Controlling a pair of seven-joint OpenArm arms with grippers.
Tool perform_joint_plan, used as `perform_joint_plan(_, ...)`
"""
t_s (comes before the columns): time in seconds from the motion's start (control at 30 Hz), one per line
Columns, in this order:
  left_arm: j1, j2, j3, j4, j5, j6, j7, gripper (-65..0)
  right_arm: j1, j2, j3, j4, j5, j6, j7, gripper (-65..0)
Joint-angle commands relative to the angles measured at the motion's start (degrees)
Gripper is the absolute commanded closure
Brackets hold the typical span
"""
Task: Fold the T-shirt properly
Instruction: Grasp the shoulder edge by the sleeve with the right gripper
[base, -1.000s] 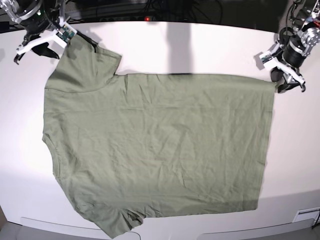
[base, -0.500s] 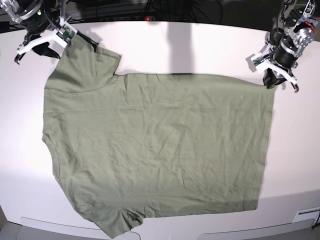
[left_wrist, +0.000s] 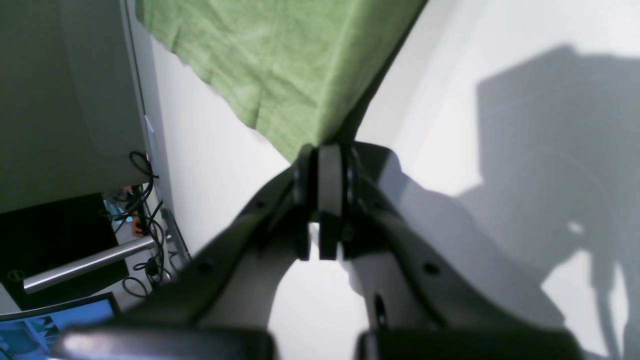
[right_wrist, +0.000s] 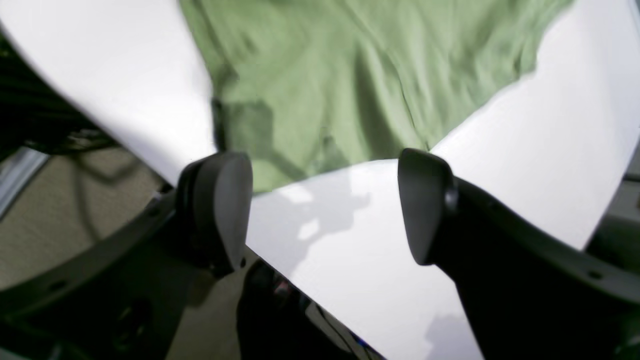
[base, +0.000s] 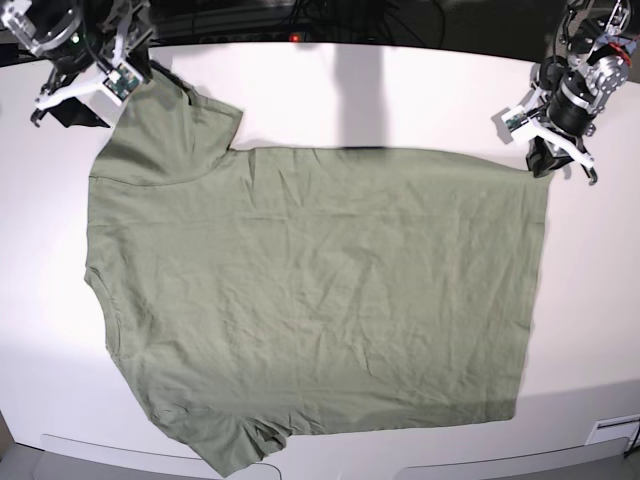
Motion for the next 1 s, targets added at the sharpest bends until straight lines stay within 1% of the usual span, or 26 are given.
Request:
perform_joint_plan(0.0,3.0,1.1,1.7,-1.5,-0.9,-6.2,0.1,0.0,0.6,0.5,-0.3,-0.8,-0.3,-0.7,1.4,-45.0)
perform_joint_plan(0.07,3.0,1.1,1.7,-1.5,-0.9,-6.2,0.1,0.0,2.2,0.5,-2.5,-4.0,-0.3,-0.7,1.4,-45.0)
perform_joint_plan(0.2,3.0,1.1,1.7,-1.5,-0.9,-6.2,0.1,0.0,5.0,0.5,-9.3,-8.3,-0.8,-0.7,1.3,-45.0)
perform_joint_plan(0.37,3.0,1.1,1.7,-1.5,-0.9,-6.2,-0.8,0.0,9.9,0.5,-18.1,-11.5,-9.3,-1.4,1.3,-45.0)
perform_joint_plan(0.5,3.0,1.1,1.7,-1.5,-0.9,-6.2,-0.8,0.0,11.8,0.5,-22.6,-11.9,-12.5,-3.1,0.2,-44.9)
perform_joint_plan(0.57,3.0,1.1,1.7,-1.5,-0.9,-6.2,-0.8,0.0,11.7,0.5,-23.6,-11.9,-12.7,-3.3,-2.3,-45.0)
perform_joint_plan(0.67,3.0,1.1,1.7,-1.5,-0.9,-6.2,-0.8,0.0,11.6,0.5,-23.7,-11.9,-12.7,-3.3,-8.2,-44.9)
perform_joint_plan(0.7,3.0,1.1,1.7,-1.5,-0.9,-6.2,-0.8,0.0,11.6,0.5,-23.7,-12.0,-12.7,-3.3,-8.9,-44.9)
perform_joint_plan(0.73,3.0,1.1,1.7,-1.5,-0.9,-6.2,-0.8,0.0,11.6,0.5,-23.7,-12.0,-12.7,-3.3,-8.5,-44.9)
perform_joint_plan(0.8,3.0,1.1,1.7,-1.5,-0.9,-6.2,-0.8,0.0,11.6,0.5,-23.7,-12.3,-12.7,-3.3,-6.1,-44.9)
perform_joint_plan(0.87,3.0,1.1,1.7,-1.5,-0.9,-6.2,-0.8,0.0,11.6,0.5,-23.7,-13.4,-12.7,-3.3,-5.6,-44.9)
perform_joint_plan(0.97,3.0,1.1,1.7,-1.5,-0.9,-6.2,-0.8,0.0,11.6,0.5,-23.8,-15.3,-14.2,-3.2,-9.5,-44.9)
